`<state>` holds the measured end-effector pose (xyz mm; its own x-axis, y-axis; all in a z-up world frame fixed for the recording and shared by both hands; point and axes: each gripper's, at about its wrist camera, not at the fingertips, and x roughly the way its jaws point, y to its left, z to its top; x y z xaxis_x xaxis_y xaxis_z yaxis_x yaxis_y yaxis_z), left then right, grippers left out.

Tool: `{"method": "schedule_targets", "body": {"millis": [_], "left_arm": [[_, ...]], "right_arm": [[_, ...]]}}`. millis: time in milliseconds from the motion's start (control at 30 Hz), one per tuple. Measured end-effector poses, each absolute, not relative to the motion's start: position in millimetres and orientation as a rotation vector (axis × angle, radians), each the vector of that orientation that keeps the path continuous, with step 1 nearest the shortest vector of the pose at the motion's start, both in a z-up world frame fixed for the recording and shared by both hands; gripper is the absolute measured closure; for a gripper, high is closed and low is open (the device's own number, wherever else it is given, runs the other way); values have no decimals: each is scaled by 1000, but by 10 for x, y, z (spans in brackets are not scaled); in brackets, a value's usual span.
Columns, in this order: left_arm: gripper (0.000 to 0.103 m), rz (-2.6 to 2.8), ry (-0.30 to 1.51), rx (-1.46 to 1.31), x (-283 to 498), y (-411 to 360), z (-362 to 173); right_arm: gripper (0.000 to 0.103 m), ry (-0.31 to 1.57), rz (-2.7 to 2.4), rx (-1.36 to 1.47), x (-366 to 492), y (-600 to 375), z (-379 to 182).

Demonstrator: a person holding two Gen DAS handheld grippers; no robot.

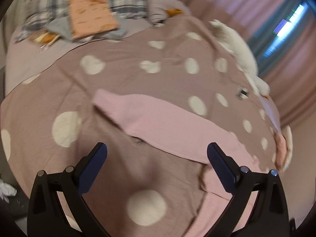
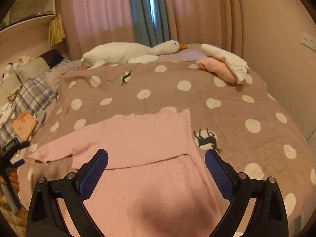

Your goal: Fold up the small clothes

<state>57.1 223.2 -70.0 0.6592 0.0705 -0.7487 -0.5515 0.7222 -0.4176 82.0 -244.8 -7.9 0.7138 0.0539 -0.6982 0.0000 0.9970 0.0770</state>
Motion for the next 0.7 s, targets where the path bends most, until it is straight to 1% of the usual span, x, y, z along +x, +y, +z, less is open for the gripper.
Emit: {"method": "schedule_targets", "body": {"millis": [400,500,600,667,700], "left_arm": [[2,466,838,-723,586,2523,-988],[2,451,818,-775,607,2627,-1087],[5,413,805,-875,638,2746,-1253],[11,419,802,-911,653,2816,-1344],[12,429,803,-916,665,2843,-1373]], "right_arm": [[5,802,0,104,845,-2486,-162],[5,797,-9,101,844,-2489,-154],[5,804,-5,115,851,-2497,-167],[5,800,-5,123,844,-2504,-164],[5,799,-6,126,842,-2510,-164]]}}
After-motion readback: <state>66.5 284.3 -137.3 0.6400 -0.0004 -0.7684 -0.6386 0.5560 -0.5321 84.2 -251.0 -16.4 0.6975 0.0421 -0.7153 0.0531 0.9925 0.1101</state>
